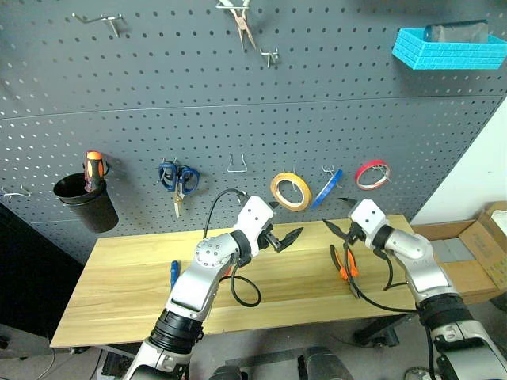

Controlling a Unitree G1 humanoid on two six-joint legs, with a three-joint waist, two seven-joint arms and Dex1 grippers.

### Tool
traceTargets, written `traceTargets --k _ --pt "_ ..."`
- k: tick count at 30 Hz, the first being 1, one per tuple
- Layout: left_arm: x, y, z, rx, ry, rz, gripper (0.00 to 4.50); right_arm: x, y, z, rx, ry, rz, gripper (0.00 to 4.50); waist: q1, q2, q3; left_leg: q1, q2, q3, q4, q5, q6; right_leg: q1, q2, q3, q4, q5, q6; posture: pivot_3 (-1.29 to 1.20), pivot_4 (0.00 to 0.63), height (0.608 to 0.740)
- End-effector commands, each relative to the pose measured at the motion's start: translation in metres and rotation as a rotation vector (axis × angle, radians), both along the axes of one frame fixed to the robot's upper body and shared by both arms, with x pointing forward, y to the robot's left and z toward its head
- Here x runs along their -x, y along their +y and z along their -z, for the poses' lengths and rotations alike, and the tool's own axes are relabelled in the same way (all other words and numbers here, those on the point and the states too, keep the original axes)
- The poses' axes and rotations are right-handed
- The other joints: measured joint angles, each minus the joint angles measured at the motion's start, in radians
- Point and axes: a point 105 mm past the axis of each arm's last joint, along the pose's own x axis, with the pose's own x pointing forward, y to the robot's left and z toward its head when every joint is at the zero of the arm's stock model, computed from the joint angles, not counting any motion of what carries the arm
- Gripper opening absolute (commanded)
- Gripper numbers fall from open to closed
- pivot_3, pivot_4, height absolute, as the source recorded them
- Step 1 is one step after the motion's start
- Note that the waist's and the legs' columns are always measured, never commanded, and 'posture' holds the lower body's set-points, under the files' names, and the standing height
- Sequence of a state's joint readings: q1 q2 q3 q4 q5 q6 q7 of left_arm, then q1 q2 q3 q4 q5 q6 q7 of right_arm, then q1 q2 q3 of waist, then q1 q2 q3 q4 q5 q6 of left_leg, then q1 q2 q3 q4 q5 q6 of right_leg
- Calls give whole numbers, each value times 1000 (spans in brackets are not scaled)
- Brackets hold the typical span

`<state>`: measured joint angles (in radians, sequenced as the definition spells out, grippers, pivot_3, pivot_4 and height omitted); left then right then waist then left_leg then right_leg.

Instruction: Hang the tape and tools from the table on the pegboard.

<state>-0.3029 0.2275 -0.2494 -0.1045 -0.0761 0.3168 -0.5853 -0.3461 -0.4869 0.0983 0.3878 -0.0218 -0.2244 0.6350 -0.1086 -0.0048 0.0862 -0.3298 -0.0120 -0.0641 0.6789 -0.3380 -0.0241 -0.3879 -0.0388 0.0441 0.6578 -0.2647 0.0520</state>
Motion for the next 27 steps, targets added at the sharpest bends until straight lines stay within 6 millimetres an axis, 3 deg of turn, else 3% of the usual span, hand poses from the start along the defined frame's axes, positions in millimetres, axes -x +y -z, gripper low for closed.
traceTargets --k 1,5,8,12,17,22,27 --pt "13 1 2 -32 -33 49 4500 8 -7 -8 -3 -21 28 4491 0 1 0 0 0 0 0 0 0 0 0 0 0 0 0 -148 63 740" --pt "35 8 28 -129 -6 119 4500 21 -26 6 43 45 142 4491 -2 1 2 1 1 2 0 -2 3 0 1 1 0 0 0 -144 101 740" --pt "45 17 47 -188 20 150 4500 33 -46 25 70 196 260 4491 3 1 8 1 1 2 0 -2 3 0 1 1 1 0 0 -153 120 740" --pt "53 21 71 -317 4 251 4500 36 -58 44 -60 465 476 4491 9 1 31 2 2 5 0 -2 3 1 2 0 1 0 0 -170 162 740" --pt "45 19 67 -307 -21 282 4500 24 -61 49 -103 624 602 4491 2 3 68 2 3 7 1 -1 4 -1 3 1 2 1 -1 -166 200 740" --pt "39 23 66 -311 -39 263 4500 10 -51 46 -116 659 597 4491 -2 2 88 1 4 6 0 -3 7 -2 2 -1 2 0 -1 -157 217 740" --pt "47 29 71 -315 -29 251 4500 4 -41 51 -179 737 623 4491 -6 2 93 -11 4 7 0 -6 11 -14 -2 0 0 -1 -1 -137 219 740"
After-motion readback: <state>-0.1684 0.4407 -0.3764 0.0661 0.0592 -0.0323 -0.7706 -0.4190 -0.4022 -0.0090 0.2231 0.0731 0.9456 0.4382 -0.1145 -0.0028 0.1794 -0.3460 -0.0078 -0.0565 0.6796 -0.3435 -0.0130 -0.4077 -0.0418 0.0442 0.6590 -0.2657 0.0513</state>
